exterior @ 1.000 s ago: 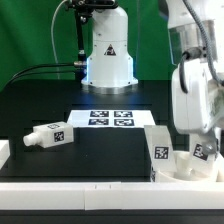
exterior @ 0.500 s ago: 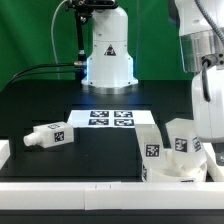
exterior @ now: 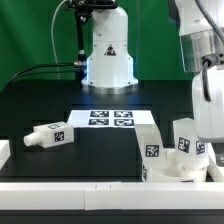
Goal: Assemble stool
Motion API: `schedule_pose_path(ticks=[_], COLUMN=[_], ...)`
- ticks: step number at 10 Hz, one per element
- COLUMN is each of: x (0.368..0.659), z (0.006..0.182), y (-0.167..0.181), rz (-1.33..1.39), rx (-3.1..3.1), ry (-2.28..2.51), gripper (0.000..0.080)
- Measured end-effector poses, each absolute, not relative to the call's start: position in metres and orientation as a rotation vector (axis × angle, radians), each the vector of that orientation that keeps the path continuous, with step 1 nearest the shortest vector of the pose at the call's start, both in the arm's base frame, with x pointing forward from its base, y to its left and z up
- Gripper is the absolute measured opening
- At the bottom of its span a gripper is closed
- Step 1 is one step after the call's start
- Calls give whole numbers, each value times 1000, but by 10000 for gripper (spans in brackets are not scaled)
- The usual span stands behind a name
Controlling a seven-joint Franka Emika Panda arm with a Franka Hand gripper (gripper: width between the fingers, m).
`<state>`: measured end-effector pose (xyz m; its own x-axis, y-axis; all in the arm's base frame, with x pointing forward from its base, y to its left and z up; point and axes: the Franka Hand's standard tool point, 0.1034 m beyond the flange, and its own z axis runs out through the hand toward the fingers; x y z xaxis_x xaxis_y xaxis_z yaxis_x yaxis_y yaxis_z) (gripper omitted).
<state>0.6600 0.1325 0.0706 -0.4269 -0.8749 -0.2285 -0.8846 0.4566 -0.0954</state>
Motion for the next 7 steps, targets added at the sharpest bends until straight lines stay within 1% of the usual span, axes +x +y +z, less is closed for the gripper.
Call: schedule_pose_path(ticks=[3, 4, 7], x=[659, 656, 656], z=[71, 76, 108], y=[134, 140, 142], rz=[61, 110, 104], rx=[-1570, -1649, -2079], ry=[2436, 2402, 2007], gripper=[649, 649, 649])
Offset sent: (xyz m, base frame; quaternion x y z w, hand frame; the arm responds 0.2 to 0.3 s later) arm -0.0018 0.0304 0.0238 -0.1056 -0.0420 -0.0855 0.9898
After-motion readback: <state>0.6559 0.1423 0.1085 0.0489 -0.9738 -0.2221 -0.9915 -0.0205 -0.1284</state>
